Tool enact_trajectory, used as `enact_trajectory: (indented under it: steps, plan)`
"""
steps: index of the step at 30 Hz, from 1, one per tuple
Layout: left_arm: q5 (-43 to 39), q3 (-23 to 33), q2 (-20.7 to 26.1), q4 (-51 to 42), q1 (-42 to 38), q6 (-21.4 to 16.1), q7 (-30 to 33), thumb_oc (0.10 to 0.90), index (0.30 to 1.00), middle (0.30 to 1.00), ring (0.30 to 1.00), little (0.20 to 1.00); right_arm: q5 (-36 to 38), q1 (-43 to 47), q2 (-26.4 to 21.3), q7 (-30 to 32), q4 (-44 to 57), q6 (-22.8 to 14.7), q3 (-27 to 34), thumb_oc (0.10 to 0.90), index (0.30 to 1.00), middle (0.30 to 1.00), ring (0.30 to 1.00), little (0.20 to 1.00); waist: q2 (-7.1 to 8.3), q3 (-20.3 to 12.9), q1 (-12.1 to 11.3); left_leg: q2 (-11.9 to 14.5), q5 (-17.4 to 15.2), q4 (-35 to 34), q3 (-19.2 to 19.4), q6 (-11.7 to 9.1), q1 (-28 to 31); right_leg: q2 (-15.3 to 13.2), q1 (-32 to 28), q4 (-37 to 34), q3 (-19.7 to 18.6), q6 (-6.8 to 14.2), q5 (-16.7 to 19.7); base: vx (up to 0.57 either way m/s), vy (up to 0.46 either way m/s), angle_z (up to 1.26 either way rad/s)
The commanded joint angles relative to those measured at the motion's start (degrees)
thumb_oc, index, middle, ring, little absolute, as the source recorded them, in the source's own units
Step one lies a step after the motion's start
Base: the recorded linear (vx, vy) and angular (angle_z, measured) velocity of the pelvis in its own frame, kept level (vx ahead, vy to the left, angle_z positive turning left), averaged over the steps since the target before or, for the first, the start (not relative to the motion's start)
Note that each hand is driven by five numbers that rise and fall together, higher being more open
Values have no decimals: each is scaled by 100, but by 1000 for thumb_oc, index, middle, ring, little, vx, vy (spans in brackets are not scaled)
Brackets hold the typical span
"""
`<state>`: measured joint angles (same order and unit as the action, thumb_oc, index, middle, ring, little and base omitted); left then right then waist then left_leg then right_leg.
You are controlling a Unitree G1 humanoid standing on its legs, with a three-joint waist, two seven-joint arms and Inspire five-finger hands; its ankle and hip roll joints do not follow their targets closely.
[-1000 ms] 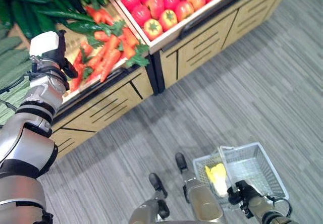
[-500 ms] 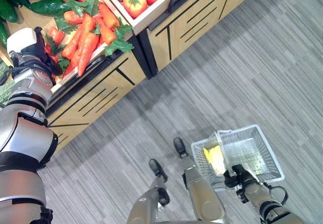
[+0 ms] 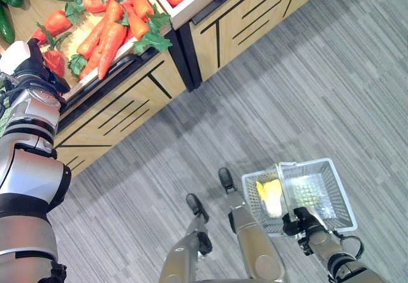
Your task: Get the vegetables into the basket
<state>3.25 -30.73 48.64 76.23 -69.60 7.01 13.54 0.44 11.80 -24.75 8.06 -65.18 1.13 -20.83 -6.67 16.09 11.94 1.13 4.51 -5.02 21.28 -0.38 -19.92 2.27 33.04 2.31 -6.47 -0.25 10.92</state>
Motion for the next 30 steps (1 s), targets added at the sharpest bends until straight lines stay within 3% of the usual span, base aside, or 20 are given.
enact_trajectory:
  steps: [1,2,23,30]
  plan:
    - [-279,102,107,190,-68,56,8,571,539,539,539,539,107,-485,214,-135,-242,114,-238,400,300,300,300,300,294,-213,-74,-23,-162,2,-220,-119,-170,-253,-492,-731,85,599,-153,0,0,0]
    - [-289,104,109,182,-71,53,2,400,300,300,300,300,116,-488,222,-138,-234,116,-237,400,300,300,300,300,295,-209,-72,-24,-161,2,-223,-119,-175,-254,-488,-731,86,600,-150,0,0,0]
    - [-274,100,40,-17,22,-22,104,400,300,300,300,300,175,-540,236,-167,-159,69,-232,400,300,300,300,300,357,-225,-67,-1,-100,2,-226,-139,-308,-237,-339,-731,82,574,-124,-1,-1,0]
    - [-382,36,130,-402,-84,-153,358,400,300,300,300,300,136,-610,229,-183,-171,49,-246,400,300,300,300,300,347,-294,-144,14,-124,2,-262,-158,-127,-238,-543,-731,158,571,-185,0,0,0]
